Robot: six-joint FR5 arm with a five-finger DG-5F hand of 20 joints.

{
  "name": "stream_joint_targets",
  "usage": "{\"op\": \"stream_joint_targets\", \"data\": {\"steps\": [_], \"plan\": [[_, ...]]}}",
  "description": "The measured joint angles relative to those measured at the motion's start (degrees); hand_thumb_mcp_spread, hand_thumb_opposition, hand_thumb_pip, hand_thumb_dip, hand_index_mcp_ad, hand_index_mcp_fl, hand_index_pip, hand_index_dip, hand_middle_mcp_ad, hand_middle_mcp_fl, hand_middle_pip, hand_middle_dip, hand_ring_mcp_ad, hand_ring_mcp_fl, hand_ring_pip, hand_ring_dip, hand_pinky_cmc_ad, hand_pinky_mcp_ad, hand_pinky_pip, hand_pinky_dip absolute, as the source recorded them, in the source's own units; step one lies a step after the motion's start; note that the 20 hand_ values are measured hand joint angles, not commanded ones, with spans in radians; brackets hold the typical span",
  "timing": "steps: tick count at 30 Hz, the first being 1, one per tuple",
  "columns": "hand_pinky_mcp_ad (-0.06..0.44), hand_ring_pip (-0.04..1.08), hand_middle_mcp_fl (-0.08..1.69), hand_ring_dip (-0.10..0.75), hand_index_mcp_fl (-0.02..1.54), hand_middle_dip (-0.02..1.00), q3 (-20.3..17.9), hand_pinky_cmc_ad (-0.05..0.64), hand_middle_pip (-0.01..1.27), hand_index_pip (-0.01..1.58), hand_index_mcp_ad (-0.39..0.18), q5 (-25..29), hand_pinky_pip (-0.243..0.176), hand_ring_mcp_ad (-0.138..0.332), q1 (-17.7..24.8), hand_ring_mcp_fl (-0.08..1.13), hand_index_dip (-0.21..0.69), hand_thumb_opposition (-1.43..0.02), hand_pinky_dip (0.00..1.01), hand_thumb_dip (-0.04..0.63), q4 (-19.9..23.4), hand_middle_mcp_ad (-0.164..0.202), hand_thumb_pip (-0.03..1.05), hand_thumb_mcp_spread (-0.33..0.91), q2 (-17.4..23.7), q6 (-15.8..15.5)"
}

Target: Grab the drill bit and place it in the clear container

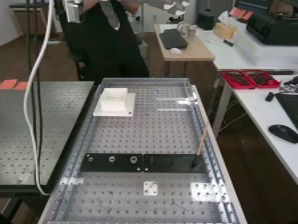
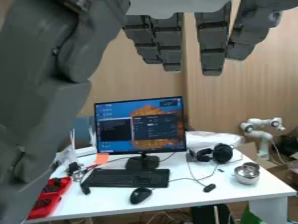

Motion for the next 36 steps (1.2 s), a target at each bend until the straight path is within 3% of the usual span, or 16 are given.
{"op": "stream_joint_targets", "data": {"steps": [13,28,36], "plan": [[0.276,0.1,0.07,-0.103,0.11,0.03,-0.3,0.211,0.19,0.13,0.168,-1.4,-0.112,0.318,-0.5,0.21,-0.12,-0.99,0.16,0.01,0.0,0.182,0.16,0.12,-0.2,0.4],[0.278,0.1,0.07,-0.103,0.11,0.03,-0.9,0.211,0.19,0.13,0.168,0.8,-0.112,0.326,-0.4,0.21,-0.12,-0.98,0.16,0.012,0.4,0.185,0.16,0.12,-0.3,1.0],[0.278,0.1,0.07,-0.103,0.11,0.03,-0.8,0.215,0.19,0.13,0.168,-1.3,-0.115,0.326,-0.9,0.21,-0.12,-0.98,0.15,0.012,0.5,0.185,0.16,0.12,-0.5,1.0]]}}
